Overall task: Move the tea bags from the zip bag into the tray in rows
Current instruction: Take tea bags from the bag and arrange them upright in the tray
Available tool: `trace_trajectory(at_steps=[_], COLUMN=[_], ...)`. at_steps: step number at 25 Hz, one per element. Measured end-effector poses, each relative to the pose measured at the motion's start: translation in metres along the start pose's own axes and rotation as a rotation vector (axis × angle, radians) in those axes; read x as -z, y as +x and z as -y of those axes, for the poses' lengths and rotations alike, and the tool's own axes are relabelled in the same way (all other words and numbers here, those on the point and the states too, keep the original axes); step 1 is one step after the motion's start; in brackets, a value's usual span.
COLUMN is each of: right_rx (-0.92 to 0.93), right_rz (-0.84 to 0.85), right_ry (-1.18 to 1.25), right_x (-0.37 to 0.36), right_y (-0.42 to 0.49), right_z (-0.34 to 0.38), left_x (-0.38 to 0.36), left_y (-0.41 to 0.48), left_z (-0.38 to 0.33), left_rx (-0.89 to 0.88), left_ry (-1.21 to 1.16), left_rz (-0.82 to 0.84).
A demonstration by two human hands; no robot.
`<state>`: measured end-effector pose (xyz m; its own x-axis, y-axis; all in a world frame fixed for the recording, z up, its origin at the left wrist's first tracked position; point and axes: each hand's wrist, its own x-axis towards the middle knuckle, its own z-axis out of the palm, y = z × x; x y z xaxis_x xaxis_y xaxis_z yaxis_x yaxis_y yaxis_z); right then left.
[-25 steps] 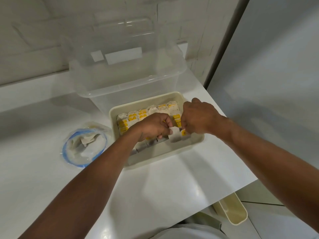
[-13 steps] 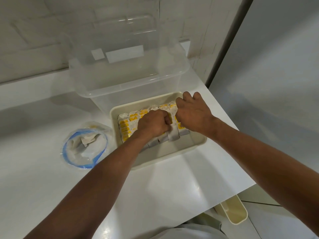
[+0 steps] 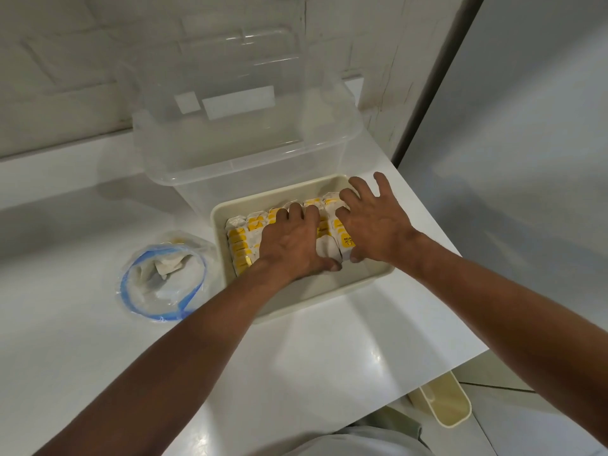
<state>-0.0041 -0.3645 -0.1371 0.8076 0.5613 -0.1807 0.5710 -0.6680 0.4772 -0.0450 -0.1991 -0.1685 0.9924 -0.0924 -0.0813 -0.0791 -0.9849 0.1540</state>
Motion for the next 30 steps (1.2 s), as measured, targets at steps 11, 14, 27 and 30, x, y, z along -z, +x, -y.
trace_trajectory(at_steps=[11, 14, 27, 30], right_rx=[-0.087, -0.085, -0.020, 0.046], right_rz=[0.003, 0.002, 0.137, 0.240], right_ry=[-0.023, 0.038, 0.645, 0.652], right_x=[-0.005, 0.000, 0.033, 0.030], right_y=[0.001, 0.000, -0.029, -0.028], right_z=[0.013, 0.013, 0.029, 0.032], left_x=[0.000, 0.003, 0.021, 0.046], left_y=[0.012, 0.008, -0.022, -0.025], left_z=[-0.008, -0.004, 0.025, 0.044], left_rx=[0.065, 0.059, 0.033, 0.003], left_ry=[0.094, 0.047, 0.085, 0.114], left_rz=[-0.004, -0.003, 0.104, 0.093])
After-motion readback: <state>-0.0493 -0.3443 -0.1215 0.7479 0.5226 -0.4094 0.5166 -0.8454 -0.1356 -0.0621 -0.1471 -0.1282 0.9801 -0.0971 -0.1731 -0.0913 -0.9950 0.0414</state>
